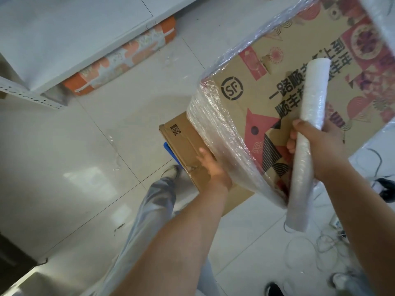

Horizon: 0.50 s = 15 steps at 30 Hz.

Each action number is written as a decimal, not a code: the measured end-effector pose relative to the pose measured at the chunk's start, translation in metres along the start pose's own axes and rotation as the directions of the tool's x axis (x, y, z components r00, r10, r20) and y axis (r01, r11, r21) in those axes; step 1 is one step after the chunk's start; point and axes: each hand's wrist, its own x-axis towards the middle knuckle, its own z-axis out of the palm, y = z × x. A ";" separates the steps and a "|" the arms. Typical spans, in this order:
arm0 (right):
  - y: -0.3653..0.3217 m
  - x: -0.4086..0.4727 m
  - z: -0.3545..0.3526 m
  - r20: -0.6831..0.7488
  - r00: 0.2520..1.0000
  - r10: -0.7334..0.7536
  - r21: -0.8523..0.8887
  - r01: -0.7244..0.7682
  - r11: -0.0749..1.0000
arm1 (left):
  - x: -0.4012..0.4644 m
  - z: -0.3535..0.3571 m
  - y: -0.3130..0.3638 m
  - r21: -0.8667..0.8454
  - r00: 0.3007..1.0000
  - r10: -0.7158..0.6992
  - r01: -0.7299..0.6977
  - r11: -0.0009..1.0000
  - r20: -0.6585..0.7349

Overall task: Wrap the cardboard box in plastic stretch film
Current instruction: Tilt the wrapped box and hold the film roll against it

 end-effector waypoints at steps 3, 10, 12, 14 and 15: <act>0.000 -0.001 -0.002 0.006 1.000 0.013 0.018 -0.013 1.000 | -0.001 0.002 -0.026 -0.062 0.966 -0.061 0.079 0.995 0.251; 0.007 0.002 -0.005 0.015 1.000 -0.014 0.000 0.014 1.000 | -0.037 0.007 -0.016 0.368 0.960 -0.121 0.019 0.930 0.254; 0.006 0.001 -0.004 -0.011 1.000 -0.016 -0.029 0.016 0.999 | -0.040 0.006 -0.015 0.437 0.958 -0.127 0.002 0.899 0.257; 0.005 0.001 -0.002 -0.033 0.999 -0.013 -0.059 0.011 0.998 | -0.053 0.002 -0.008 0.410 0.976 -0.109 0.023 0.912 0.188; 0.005 0.000 -0.002 -0.039 0.999 -0.013 -0.074 0.010 0.997 | -0.054 0.003 -0.008 0.377 0.978 -0.062 -0.018 0.926 0.198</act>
